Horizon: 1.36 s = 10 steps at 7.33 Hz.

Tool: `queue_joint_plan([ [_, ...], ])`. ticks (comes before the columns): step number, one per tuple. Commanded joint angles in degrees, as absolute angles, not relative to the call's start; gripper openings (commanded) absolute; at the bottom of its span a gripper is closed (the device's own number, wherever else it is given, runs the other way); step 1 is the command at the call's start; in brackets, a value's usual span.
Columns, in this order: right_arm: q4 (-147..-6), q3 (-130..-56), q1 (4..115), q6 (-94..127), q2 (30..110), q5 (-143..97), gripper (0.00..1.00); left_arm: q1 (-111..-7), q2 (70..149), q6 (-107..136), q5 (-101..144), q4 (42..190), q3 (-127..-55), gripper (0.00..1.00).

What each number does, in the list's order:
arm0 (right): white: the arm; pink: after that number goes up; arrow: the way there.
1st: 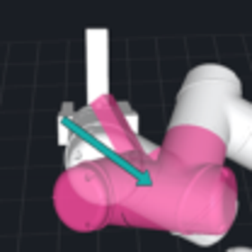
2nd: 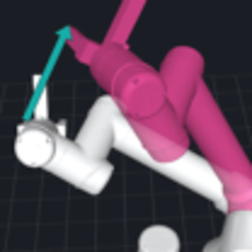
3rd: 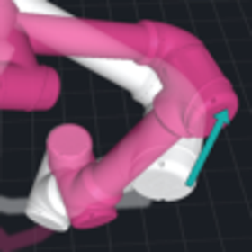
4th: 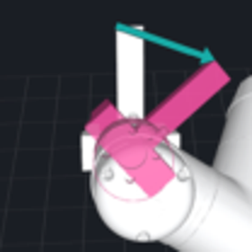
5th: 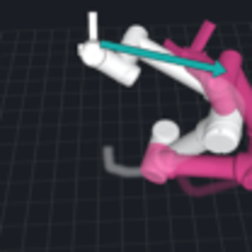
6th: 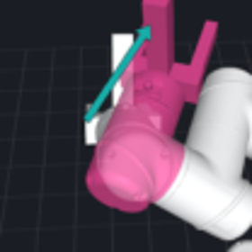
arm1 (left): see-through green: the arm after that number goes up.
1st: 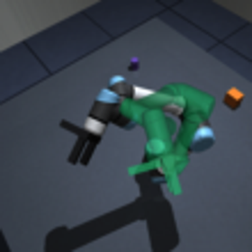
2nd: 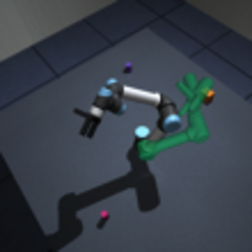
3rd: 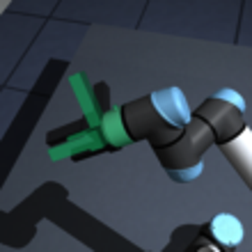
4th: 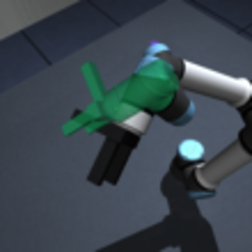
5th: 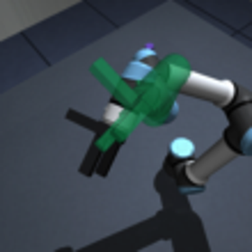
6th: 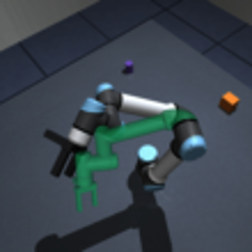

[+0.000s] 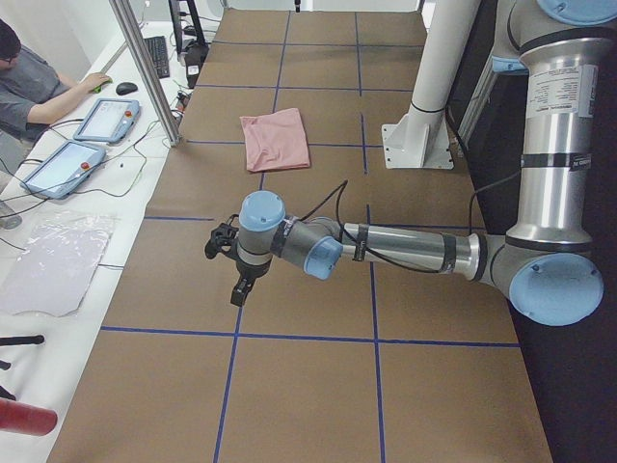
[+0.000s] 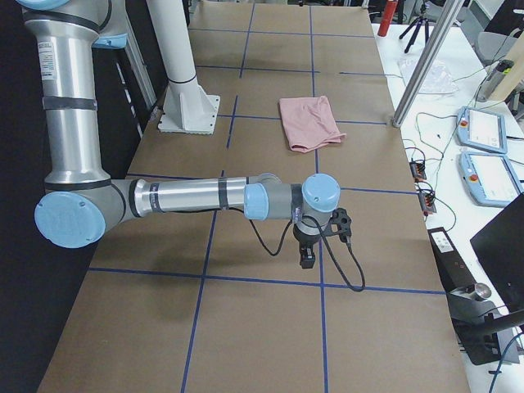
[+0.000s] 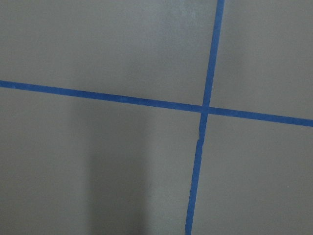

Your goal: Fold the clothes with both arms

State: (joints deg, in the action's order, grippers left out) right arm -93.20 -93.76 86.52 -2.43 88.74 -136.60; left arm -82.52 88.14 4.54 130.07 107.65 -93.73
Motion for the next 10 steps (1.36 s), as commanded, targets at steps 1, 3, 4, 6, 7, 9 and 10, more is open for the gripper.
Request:
queue_joint_plan([
  [1,-93.16,-93.86,87.71,-2.46,90.17,-136.84,1.00,-84.71,88.16,-3.71,130.17,98.74,-94.30,1.00],
  [3,-93.16,-93.87,88.68,-2.46,90.96,-139.11,1.00,-89.54,87.37,-12.89,130.60,95.28,-93.87,1.00],
  [4,-93.16,-93.87,89.46,-2.55,91.05,-139.30,1.00,-89.56,87.36,-12.83,130.78,95.19,-93.78,1.00],
  [6,-91.86,-93.52,89.74,-2.90,92.98,-138.17,1.00,-89.56,87.45,-12.57,130.69,95.45,-93.69,1.00],
  [7,-88.28,-93.60,89.74,-2.55,94.29,-135.29,1.00,-89.56,87.36,-12.57,130.69,95.54,-93.69,1.00],
  [9,-87.10,-94.21,89.74,0.94,93.52,-134.03,1.00,-89.56,87.36,-12.39,130.69,95.62,-93.69,1.00],
  [10,-87.10,-94.22,89.74,2.01,93.43,-134.03,1.00,-89.47,87.45,-12.22,130.69,95.71,-93.69,1.00],
])
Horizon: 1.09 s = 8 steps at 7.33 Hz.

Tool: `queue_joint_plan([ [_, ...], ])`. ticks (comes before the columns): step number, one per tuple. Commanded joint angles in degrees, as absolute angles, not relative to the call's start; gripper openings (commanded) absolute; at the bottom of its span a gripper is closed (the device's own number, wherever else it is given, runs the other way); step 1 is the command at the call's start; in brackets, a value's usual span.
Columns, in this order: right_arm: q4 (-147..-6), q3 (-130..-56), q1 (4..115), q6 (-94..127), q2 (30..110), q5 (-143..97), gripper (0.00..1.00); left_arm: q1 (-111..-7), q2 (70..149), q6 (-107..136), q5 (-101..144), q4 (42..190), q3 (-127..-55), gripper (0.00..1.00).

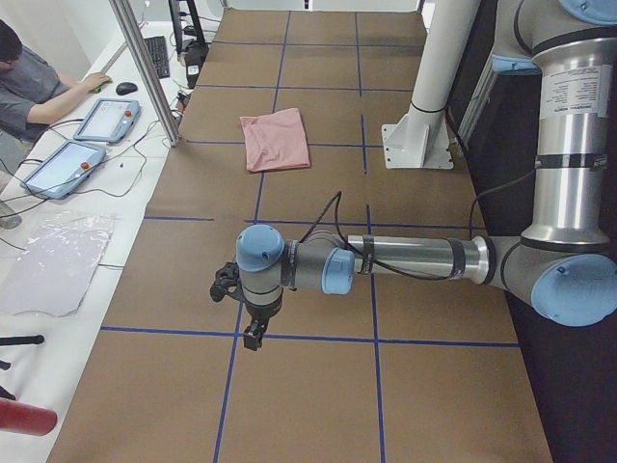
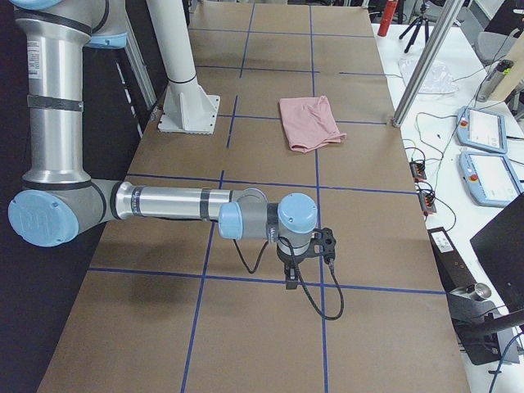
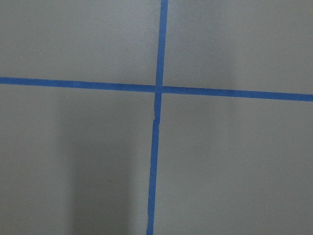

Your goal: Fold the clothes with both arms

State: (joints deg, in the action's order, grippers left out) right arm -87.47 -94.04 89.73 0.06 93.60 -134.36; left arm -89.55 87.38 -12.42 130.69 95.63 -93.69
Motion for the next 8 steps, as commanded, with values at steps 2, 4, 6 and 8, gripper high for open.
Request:
queue_joint_plan([
  [2,-87.10,-94.22,89.74,2.11,93.43,-134.03,1.00,-89.47,87.63,-5.86,130.69,95.89,-93.17,1.00],
  [4,-87.10,-94.22,89.74,2.28,93.43,-134.03,1.00,-89.47,87.80,-0.79,130.69,95.98,-92.81,1.00],
  [6,-87.10,-94.22,89.74,2.46,93.43,-134.21,1.00,-89.47,87.80,-0.70,130.69,95.89,-92.81,1.00],
  [8,-87.10,-94.22,89.74,2.46,93.51,-134.47,1.00,-89.47,87.80,-0.62,130.69,95.98,-92.90,1.00],
])
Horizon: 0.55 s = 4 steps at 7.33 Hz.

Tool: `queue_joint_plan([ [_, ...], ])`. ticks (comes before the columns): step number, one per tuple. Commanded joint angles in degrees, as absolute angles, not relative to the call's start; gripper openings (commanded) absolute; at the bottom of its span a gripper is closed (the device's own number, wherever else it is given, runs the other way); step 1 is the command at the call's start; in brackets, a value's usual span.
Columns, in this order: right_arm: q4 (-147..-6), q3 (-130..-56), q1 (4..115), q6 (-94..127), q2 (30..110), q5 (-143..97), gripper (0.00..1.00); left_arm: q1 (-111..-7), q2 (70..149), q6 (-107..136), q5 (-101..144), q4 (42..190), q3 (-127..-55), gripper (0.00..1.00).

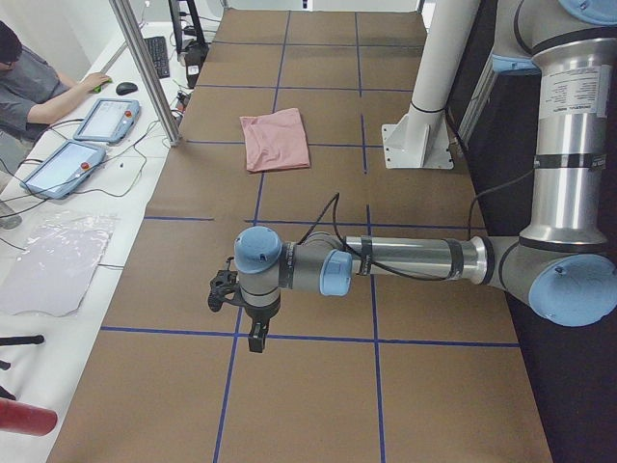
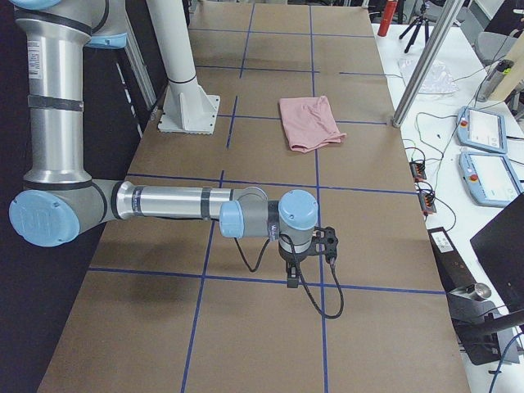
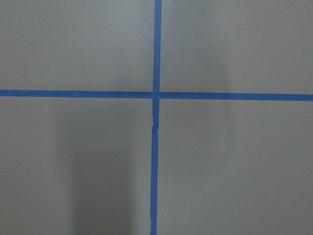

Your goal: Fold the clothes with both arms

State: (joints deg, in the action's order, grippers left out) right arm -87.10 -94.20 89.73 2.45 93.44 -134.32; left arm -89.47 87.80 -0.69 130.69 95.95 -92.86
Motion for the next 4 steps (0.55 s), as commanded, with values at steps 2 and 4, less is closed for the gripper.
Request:
queue_joint_plan([
  [2,-87.10,-94.22,89.74,2.46,93.60,-134.65,1.00,-89.47,87.89,-0.62,130.78,95.89,-92.90,1.00],
  [4,-87.10,-94.04,89.74,2.46,93.78,-134.65,1.00,-89.39,87.89,-0.62,130.78,95.89,-92.90,1.00],
])
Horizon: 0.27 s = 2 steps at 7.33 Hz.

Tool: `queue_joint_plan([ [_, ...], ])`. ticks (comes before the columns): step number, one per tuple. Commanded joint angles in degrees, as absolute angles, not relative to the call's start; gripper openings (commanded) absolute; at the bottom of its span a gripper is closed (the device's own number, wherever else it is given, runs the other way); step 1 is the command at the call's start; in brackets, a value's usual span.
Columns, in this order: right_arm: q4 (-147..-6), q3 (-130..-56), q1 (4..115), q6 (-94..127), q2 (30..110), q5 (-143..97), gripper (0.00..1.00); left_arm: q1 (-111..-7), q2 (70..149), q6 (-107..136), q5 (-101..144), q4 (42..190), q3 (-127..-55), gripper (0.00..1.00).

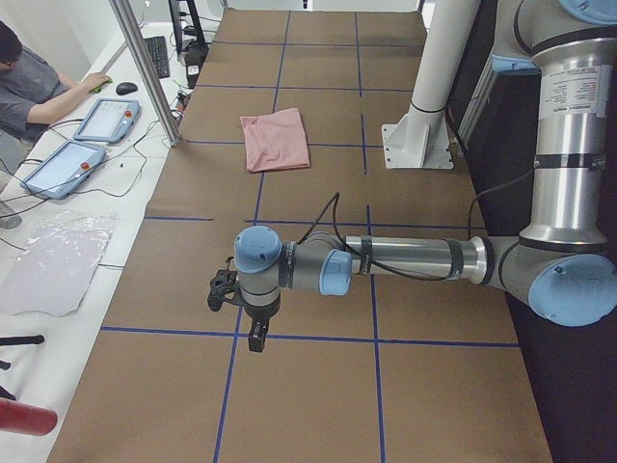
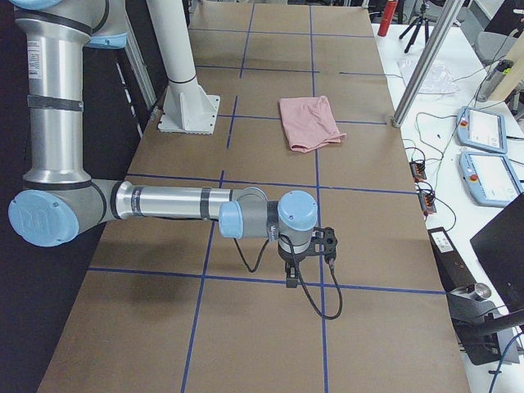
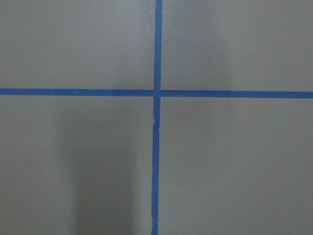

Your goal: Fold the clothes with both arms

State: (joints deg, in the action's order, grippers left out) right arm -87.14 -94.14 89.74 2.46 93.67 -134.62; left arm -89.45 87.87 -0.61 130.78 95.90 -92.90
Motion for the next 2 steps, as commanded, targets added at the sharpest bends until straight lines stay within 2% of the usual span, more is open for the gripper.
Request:
queue_joint_plan([
  [1,-87.10,-94.04,89.74,2.46,93.78,-134.65,1.00,-89.38,87.98,-0.62,130.78,95.89,-92.99,1.00],
  [2,-87.10,-93.61,89.74,2.37,93.78,-134.65,1.00,-89.30,88.07,-0.62,130.78,95.89,-92.81,1.00],
])
